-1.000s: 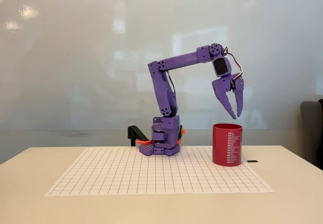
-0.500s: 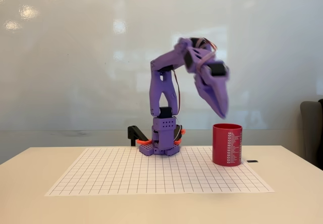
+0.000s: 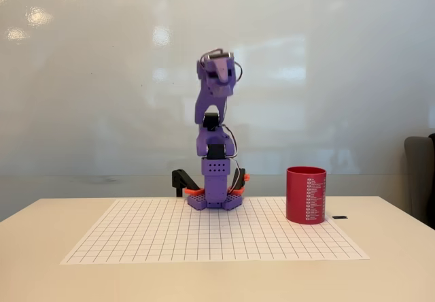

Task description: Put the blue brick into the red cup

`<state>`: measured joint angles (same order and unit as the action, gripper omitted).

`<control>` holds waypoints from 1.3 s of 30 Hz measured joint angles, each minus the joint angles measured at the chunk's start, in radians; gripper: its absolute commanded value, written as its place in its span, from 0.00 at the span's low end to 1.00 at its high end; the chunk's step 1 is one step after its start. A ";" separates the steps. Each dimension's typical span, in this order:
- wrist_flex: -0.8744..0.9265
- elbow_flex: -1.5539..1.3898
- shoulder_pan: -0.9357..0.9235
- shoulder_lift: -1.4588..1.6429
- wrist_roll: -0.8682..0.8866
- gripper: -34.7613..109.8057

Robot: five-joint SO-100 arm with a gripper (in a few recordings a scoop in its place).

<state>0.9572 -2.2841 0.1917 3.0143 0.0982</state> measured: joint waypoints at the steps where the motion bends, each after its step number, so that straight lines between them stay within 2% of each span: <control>1: -0.011 -0.064 0.006 0.034 0.002 0.23; 8: -0.038 -0.434 0.035 0.256 0.003 0.24; 14: -0.034 -0.638 0.084 0.278 0.018 0.24; 18: 0.043 -0.738 0.080 0.282 0.011 0.24; 25: 0.233 -0.752 0.101 0.288 0.067 0.24; 39: 0.245 -0.752 0.097 0.290 0.072 0.24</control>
<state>1.2026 -3.0357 0.2884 3.3042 0.1703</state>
